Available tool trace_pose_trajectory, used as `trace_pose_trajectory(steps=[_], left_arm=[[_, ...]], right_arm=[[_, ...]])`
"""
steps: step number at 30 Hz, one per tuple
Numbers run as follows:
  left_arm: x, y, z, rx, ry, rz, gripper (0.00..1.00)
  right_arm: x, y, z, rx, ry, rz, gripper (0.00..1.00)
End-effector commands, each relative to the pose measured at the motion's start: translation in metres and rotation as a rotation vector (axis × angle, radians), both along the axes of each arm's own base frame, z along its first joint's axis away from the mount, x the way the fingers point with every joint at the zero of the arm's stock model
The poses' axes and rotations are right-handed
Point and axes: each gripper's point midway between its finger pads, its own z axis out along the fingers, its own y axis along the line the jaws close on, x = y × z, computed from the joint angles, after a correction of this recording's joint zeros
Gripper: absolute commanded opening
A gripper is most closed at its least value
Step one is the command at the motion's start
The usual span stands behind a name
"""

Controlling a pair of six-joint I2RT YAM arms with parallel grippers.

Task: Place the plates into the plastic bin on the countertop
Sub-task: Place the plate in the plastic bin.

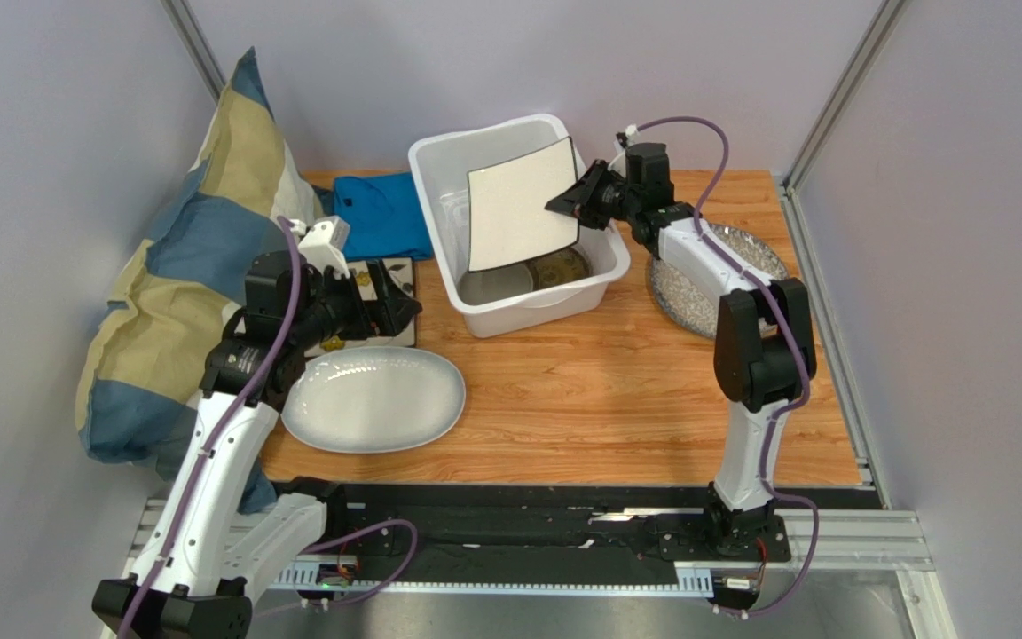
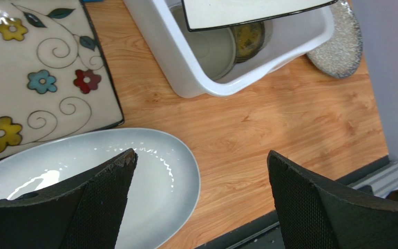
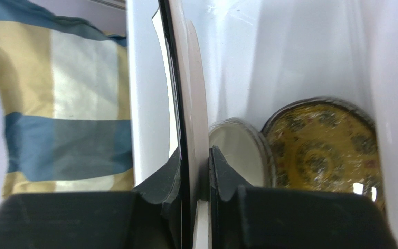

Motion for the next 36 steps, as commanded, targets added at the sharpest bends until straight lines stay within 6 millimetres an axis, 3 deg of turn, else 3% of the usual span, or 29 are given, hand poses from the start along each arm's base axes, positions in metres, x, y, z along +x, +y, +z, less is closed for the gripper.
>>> trace_pose_trajectory(steps=[1,4,14,24,27,30,31,36], left_arm=[[0.009,0.021,0.01,0.108,-0.067,0.057,1.0],[0.01,0.028,0.009,0.131,-0.092,0.089,0.99],[0.017,0.034,-0.016,0.166,-0.078,0.109,1.0],[0.01,0.049,-0.019,0.207,-0.1,0.167,1.0],[0.01,0.049,-0.02,0.21,-0.096,0.166,1.0],[0.009,0.047,-0.02,0.205,-0.092,0.159,1.0],[0.009,0.047,-0.021,0.205,-0.089,0.157,1.0],[0.007,0.047,-0.02,0.199,-0.095,0.158,1.0]], right_arm=[[0.024,0.021,0.077,0.025,-0.261,0.057,0.0],[0.024,0.027,0.058,-0.009,-0.21,0.105,0.0],[-0.009,0.028,0.014,-0.088,-0.091,0.228,0.0],[-0.014,0.028,-0.049,-0.26,-0.002,0.235,0.02],[-0.013,0.024,-0.057,-0.303,0.007,0.213,0.12],[-0.012,0.015,-0.061,-0.367,0.014,0.178,0.27],[-0.011,0.012,-0.063,-0.387,0.013,0.164,0.37],[-0.017,0.002,-0.072,-0.441,0.044,0.155,0.57]])
